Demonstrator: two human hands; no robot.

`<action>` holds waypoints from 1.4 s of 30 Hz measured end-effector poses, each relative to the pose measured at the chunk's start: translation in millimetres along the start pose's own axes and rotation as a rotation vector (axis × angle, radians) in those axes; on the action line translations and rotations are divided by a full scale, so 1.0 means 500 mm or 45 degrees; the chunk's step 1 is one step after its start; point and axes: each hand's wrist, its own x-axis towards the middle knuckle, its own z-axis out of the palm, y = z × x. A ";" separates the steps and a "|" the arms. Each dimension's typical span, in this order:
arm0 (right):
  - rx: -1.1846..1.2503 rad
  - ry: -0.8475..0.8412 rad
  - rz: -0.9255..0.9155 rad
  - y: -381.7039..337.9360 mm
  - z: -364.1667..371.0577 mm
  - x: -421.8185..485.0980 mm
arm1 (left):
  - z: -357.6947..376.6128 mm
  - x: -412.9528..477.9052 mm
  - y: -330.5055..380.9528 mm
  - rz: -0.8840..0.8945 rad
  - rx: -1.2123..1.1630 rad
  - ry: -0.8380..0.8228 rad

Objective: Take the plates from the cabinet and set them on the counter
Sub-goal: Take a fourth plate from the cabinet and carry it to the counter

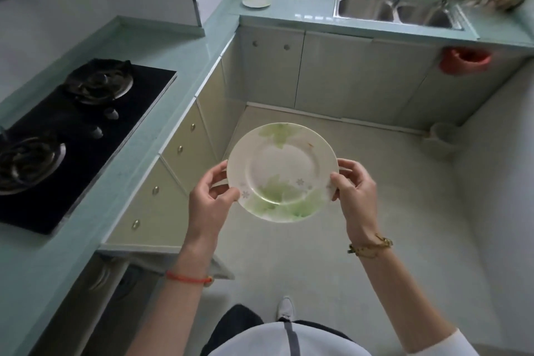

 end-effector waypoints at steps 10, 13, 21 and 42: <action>0.025 0.074 0.007 -0.019 0.000 0.276 | 0.175 0.236 0.028 -0.022 -0.004 -0.067; 0.038 0.100 0.021 -0.020 0.021 0.372 | 0.221 0.329 0.035 -0.015 -0.006 -0.089; 0.058 0.174 0.011 -0.061 0.110 0.653 | 0.339 0.628 0.091 0.009 0.024 -0.159; 0.057 0.145 0.027 -0.160 0.315 1.397 | 0.648 1.333 0.190 -0.027 -0.021 -0.133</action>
